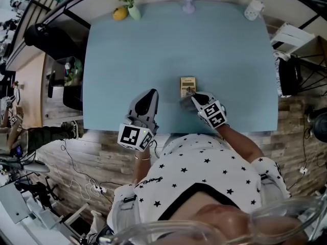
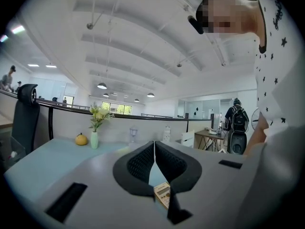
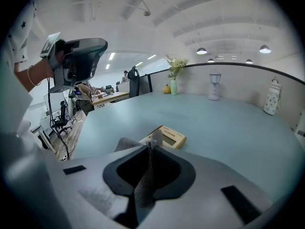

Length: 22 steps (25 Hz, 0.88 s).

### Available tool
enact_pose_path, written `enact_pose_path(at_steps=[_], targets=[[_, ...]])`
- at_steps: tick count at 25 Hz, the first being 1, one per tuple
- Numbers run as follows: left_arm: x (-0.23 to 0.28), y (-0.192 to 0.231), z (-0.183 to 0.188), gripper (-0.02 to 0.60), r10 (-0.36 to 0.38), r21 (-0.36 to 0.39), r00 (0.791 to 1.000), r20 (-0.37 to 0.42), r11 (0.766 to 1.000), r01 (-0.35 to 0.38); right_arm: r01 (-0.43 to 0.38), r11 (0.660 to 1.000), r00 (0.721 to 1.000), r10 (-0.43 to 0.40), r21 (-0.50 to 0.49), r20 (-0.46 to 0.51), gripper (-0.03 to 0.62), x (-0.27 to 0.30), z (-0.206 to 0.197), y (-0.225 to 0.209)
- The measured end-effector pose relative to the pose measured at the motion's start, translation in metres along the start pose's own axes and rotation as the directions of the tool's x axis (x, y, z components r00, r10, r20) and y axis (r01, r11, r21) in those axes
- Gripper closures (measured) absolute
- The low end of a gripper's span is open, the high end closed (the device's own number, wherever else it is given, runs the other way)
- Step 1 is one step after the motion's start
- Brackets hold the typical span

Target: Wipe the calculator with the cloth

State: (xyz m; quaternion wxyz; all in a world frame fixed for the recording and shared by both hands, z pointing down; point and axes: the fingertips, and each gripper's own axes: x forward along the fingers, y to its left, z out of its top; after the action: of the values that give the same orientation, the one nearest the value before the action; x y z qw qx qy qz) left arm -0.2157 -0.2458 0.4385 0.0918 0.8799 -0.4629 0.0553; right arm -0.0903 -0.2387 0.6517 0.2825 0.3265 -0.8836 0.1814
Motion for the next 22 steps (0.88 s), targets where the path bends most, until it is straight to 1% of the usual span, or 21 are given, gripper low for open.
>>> enact_pose_path(at_steps=[3,6,9,15,19,22], targets=[[0.006,-0.004,0.001,0.551,-0.015,0.003,1.0,0.001,1.0,0.015,0.029,0.999,1.0,-0.029,0.021,-0.001,0.559,-0.007,-0.008,-0.011],[0.008,-0.006,0.003,0.551,-0.02,0.008,1.0,0.006,1.0,0.02,0.041,0.999,0.999,-0.04,0.036,-0.013,0.559,-0.012,-0.016,-0.015],[0.01,-0.007,0.005,0.551,-0.028,0.011,1.0,0.011,1.0,0.028,0.046,0.998,0.999,-0.045,0.03,-0.028,0.559,-0.014,-0.022,-0.018],[0.01,-0.002,0.008,0.551,-0.017,0.015,1.0,0.022,1.0,0.017,0.058,0.998,0.996,-0.058,0.013,-0.063,0.559,-0.012,-0.035,-0.023],[0.011,-0.001,0.008,0.551,-0.012,0.013,1.0,0.028,1.0,0.012,0.059,0.998,0.995,-0.057,0.013,-0.077,0.559,-0.011,-0.037,-0.023],[0.014,-0.001,0.008,0.551,-0.015,0.009,0.999,0.036,1.0,0.015,0.071,0.997,0.996,-0.07,0.019,-0.059,0.559,-0.015,-0.031,-0.029]])
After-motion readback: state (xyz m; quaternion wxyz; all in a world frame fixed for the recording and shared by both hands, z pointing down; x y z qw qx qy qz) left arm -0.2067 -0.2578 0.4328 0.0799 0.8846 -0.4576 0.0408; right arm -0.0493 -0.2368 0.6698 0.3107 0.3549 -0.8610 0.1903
